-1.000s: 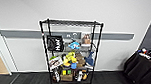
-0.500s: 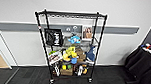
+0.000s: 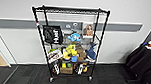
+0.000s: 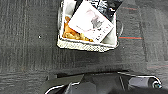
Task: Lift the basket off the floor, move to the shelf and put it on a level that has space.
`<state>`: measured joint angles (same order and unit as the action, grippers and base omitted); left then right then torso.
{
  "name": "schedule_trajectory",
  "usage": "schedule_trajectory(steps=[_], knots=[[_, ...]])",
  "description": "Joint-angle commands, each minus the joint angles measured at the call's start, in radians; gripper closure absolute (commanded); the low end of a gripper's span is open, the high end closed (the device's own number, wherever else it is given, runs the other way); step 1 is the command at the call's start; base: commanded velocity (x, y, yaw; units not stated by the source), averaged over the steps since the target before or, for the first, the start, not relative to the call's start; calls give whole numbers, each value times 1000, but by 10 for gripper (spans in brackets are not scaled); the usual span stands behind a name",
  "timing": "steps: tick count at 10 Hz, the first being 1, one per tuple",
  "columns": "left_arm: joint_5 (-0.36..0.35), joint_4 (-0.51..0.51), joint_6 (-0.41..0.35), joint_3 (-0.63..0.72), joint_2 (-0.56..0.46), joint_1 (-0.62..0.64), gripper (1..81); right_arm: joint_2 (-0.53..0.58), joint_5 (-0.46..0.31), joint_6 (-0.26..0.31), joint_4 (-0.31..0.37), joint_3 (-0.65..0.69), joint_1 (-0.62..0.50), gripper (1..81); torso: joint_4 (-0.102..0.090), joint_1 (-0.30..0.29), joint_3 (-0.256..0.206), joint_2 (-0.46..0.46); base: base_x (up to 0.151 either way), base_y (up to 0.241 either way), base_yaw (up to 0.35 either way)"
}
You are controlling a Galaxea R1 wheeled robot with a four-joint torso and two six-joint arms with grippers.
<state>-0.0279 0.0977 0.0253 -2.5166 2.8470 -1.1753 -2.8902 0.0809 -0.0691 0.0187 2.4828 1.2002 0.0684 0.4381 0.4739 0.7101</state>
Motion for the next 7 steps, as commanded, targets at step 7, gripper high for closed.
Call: schedule_trajectory(steps=[7], knots=[[105, 25, 24, -39, -63, 124, 10, 18, -119, -1, 23, -4, -152, 10, 0, 193, 1, 303, 0, 0, 0]])
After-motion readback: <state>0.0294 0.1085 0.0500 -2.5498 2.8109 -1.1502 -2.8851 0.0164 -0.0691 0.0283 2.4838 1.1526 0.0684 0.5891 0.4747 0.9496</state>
